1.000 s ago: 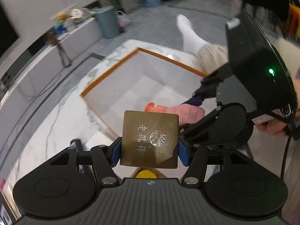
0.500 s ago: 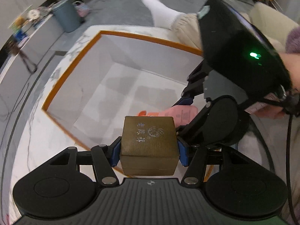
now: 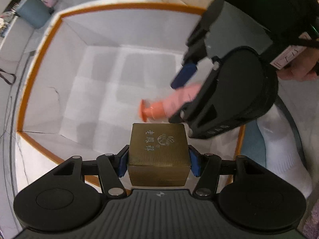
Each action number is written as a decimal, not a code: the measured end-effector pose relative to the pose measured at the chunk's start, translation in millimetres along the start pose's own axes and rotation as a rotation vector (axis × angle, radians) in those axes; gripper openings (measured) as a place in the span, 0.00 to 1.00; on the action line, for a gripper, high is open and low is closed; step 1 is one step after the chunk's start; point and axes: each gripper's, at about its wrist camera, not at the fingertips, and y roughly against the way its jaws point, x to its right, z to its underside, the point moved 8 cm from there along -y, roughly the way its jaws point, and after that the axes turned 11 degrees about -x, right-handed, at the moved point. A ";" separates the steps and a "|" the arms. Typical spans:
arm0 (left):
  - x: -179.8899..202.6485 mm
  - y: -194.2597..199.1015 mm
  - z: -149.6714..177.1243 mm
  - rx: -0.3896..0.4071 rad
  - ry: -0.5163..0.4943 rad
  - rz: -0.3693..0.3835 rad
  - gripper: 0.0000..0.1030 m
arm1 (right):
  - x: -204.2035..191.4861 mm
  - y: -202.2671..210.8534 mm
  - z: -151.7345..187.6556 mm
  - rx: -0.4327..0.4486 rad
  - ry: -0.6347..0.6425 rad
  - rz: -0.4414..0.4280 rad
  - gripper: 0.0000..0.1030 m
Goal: Organize rigid objects
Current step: 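Carry the gold box and pink pump bottle into the orange shoebox with both tools, then open both tools to release the gold box and pump bottle in the box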
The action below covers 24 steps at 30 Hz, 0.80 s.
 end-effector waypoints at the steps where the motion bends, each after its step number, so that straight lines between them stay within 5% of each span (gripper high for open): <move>1: -0.4 -0.7 -1.2 -0.004 0.005 0.010 0.65 | 0.2 -1.7 -1.2 0.000 0.002 0.007 0.46; 9: -5.0 -6.6 -1.2 -0.024 0.043 0.061 0.64 | 4.3 -3.1 -0.8 0.005 -0.039 -0.029 0.46; 24: 5.5 22.2 19.5 0.067 0.080 0.029 0.63 | -6.2 -14.3 3.4 -0.052 -0.110 -0.200 0.39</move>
